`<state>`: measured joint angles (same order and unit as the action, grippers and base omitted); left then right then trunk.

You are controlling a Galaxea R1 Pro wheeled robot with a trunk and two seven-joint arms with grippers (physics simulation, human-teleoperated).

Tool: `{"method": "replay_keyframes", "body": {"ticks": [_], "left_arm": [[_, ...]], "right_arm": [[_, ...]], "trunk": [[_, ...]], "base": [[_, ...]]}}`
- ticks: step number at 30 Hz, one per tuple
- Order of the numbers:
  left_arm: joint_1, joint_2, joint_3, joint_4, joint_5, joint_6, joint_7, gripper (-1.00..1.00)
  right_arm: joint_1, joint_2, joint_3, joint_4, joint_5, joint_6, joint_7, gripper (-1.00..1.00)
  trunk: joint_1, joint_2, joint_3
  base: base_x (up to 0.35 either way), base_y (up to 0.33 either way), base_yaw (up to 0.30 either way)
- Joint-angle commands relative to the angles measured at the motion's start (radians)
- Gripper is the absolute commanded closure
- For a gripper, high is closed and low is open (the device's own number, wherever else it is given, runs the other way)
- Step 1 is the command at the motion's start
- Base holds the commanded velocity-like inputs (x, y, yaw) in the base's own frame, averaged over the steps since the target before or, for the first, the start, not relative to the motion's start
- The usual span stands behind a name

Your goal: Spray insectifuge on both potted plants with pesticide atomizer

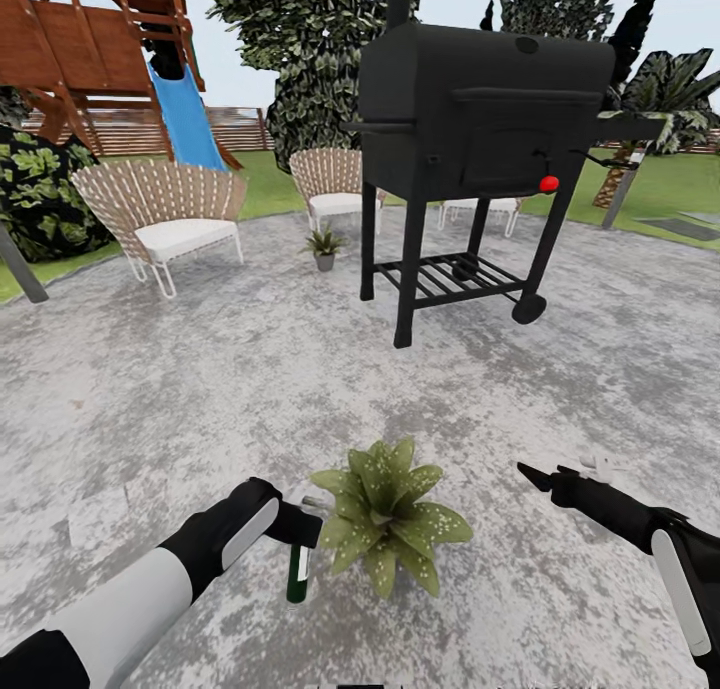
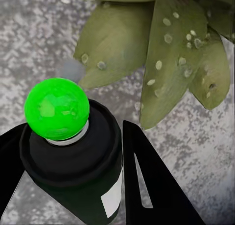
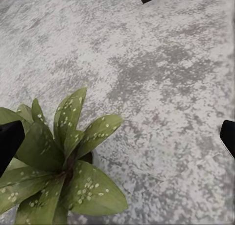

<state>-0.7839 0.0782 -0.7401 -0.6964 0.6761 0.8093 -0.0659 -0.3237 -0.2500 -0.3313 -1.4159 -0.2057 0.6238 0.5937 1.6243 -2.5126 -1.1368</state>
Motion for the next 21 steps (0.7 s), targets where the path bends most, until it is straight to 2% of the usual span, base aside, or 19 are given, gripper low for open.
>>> {"method": "replay_keyframes", "body": {"ticks": [1, 5, 6, 7, 9, 12, 21], "left_arm": [[0.000, 0.000, -0.001, 0.000, 0.000, 0.000, 0.000, 1.00], [0.000, 0.000, -0.006, 0.008, 0.002, 0.006, -0.003, 1.00], [0.000, -0.001, -0.059, 0.018, 0.002, 0.033, -0.015, 1.00], [0.000, -0.003, -0.091, 0.032, 0.003, 0.038, -0.035, 1.00], [0.000, -0.013, -0.110, 0.054, 0.001, 0.042, -0.074, 1.00], [0.000, -0.017, -0.117, 0.075, 0.001, 0.043, -0.093, 1.00], [0.000, -0.018, -0.117, 0.079, -0.002, 0.041, -0.095, 1.00]], "right_arm": [[0.000, 0.000, 0.000, 0.000, 0.000, -0.001, 0.001, -1.00], [0.000, 0.000, 0.000, 0.000, 0.000, -0.001, 0.001, -1.00], [0.000, 0.000, 0.000, 0.000, 0.000, -0.002, 0.002, -1.00], [0.000, 0.000, 0.000, 0.000, 0.000, -0.002, 0.002, -1.00], [0.000, 0.000, 0.000, 0.000, 0.000, -0.002, 0.002, -1.00], [0.000, 0.000, 0.000, 0.000, 0.000, -0.002, 0.002, -1.00], [0.000, 0.001, 0.000, 0.000, 0.000, -0.003, 0.000, -1.00]], "trunk": [[0.000, 0.000, 0.000], [0.000, 0.000, 0.000], [0.000, 0.000, 0.000], [0.000, 0.000, 0.000], [0.000, 0.000, 0.000], [0.000, 0.000, 0.000], [0.000, 0.000, 0.000]], "base": [[0.019, 0.011, -0.102], [0.005, 0.003, -0.028], [0.000, 0.000, -0.002], [0.000, 0.000, 0.000], [0.000, 0.000, 0.000], [0.000, 0.000, 0.000], [0.000, 0.000, 0.000]]}}
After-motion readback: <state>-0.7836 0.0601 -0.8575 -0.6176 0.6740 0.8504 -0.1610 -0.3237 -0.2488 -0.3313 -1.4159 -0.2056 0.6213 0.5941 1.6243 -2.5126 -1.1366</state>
